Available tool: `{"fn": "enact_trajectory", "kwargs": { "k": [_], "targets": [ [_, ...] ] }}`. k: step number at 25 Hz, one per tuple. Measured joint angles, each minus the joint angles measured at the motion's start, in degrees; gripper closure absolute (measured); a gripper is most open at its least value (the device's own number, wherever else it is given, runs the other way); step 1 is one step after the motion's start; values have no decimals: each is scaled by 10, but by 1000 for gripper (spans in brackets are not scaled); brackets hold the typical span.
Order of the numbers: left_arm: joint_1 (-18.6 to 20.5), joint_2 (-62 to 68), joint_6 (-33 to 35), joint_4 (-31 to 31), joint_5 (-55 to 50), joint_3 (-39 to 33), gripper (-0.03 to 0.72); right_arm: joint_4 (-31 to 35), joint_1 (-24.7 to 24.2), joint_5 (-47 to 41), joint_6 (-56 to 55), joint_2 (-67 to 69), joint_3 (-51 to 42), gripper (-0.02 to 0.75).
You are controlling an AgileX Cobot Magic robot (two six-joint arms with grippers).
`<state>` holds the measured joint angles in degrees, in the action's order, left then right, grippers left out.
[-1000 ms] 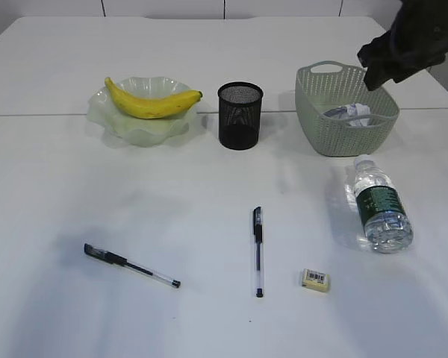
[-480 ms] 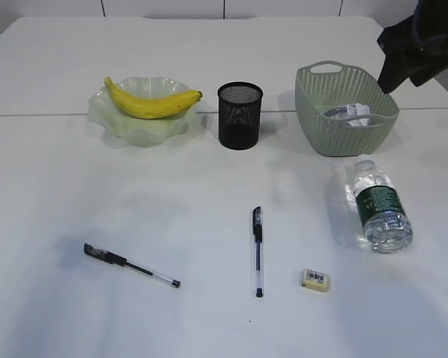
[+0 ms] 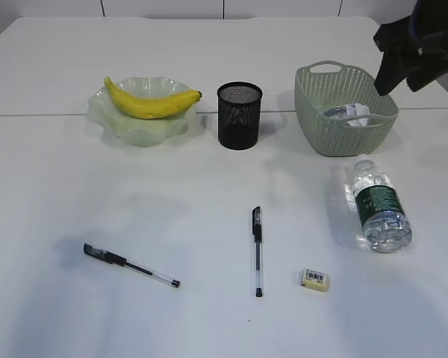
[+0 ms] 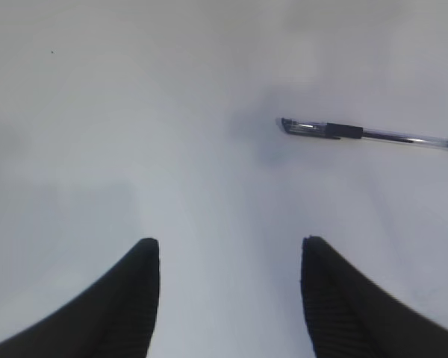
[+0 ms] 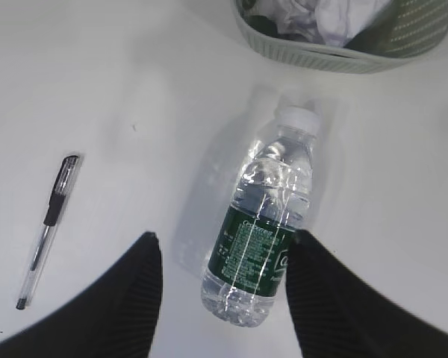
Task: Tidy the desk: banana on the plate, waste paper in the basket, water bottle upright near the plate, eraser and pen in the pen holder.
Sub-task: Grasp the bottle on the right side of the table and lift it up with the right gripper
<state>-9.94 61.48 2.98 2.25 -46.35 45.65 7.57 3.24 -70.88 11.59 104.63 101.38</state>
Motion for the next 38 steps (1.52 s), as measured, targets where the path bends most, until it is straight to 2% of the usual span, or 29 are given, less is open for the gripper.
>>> {"fn": "enact_trajectory", "kwargs": {
  "k": [6, 13, 17, 25, 38],
  "targets": [
    [0, 0, 0, 0, 0, 0, 253, -17, 0, -1, -43, -3, -10, 339],
    [0, 0, 0, 2, 0, 0, 253, -53, 0, -1, -58, -8, -95, 339],
    [0, 0, 0, 3, 0, 0, 253, -53, 0, 38, -60, -8, -127, 337],
    [0, 0, 0, 5, 0, 0, 253, -53, 0, 101, -60, -3, -133, 174],
    [0, 0, 0, 16, 0, 0, 253, -53, 0, 177, -64, 97, -131, 159]
  ]
}}
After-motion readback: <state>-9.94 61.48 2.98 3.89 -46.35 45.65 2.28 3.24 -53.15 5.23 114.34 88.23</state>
